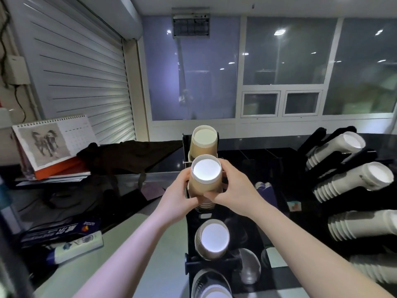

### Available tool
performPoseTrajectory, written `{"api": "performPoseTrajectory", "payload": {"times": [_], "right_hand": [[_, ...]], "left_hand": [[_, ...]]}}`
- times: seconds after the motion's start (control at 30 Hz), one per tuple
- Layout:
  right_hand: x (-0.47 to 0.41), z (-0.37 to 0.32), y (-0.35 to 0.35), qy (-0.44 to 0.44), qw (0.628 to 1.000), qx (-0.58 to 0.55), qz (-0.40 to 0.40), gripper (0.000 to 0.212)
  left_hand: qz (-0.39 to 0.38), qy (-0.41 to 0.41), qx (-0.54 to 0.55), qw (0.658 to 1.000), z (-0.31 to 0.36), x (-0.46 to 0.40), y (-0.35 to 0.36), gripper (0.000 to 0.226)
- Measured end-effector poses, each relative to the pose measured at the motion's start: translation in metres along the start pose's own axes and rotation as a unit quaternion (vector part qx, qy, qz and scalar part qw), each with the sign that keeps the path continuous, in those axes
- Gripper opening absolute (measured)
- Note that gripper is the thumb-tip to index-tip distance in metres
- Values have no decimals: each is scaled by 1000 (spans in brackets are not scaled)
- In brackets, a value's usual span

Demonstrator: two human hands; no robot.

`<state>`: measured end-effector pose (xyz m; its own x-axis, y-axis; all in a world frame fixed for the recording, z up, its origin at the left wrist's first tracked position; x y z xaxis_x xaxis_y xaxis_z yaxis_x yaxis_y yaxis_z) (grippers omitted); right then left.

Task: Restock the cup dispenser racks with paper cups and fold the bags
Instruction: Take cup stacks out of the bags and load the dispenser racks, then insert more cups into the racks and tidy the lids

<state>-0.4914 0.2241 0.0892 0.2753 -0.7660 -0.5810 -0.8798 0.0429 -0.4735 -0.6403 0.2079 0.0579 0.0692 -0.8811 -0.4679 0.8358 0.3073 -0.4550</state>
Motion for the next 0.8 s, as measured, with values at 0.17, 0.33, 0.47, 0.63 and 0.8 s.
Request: {"api": "performPoseTrajectory", "payload": {"times": [0.17,0.33,0.47,0.63,0.8], "right_hand": [[0,3,1,14,1000,9,-9,75],[5,4,-9,34,999,22,-33,76],[14,-5,-36,36,999,-6,2,72],[38,-15,-86,2,999,49,20,57],[80,-5,-170,-24,988,140,53,48]], "left_hand": [[-11,-3,-10,1000,4,1,-2,78],[20,38,-25,999,31,11,-20,89],[59,117,-96,987,70,17,-29,85],[59,175,-141,973,119,27,-5,75],[-3,248,-179,952,174,39,70,71]]}}
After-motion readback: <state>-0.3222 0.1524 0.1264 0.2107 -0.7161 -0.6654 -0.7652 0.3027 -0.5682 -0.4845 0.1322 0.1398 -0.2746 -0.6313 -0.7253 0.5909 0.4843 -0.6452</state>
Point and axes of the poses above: each hand's wrist, its own x-axis away from the middle knuckle, its own y-axis out of the palm, z = x × y, the point moved 7 cm from there along -x, towards the middle knuckle, and after that the axes turned 8 degrees about z, right-handed, at the moved point
